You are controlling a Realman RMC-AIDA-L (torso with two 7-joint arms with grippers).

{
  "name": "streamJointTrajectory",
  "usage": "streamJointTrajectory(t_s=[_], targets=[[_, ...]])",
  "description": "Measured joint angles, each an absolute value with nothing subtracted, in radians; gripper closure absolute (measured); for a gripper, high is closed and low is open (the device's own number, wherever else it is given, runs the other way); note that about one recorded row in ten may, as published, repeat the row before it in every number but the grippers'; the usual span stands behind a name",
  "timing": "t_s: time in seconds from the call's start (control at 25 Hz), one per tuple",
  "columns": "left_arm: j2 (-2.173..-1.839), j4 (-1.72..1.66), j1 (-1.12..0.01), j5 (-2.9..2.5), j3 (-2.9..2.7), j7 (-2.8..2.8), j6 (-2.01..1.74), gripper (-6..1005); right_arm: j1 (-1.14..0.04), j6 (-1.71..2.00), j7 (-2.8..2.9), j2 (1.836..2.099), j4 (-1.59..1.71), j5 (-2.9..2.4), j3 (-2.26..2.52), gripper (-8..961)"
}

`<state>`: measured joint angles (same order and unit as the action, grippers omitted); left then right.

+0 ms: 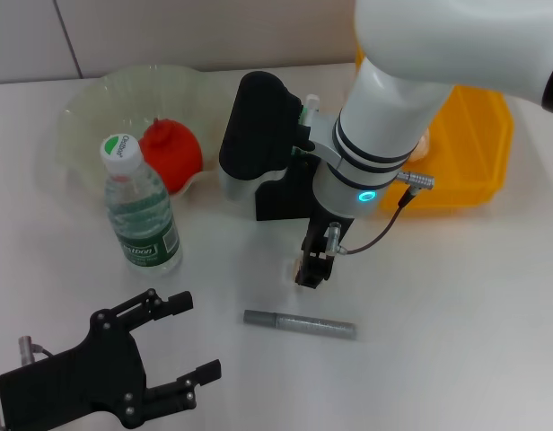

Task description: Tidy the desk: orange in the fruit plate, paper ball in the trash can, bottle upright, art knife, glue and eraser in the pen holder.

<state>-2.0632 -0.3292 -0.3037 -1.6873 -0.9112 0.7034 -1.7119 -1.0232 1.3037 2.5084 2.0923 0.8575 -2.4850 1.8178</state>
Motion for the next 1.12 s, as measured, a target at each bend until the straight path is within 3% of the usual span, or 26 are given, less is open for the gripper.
streamJointTrajectory(t_s=[1.12], targets=[[-2.063,-0.328,-0.303,-1.687,-0.911,0.701,-1.712,196,-1.027,1.278,2.511,2.092,0.835,-2.468,1.856,573]])
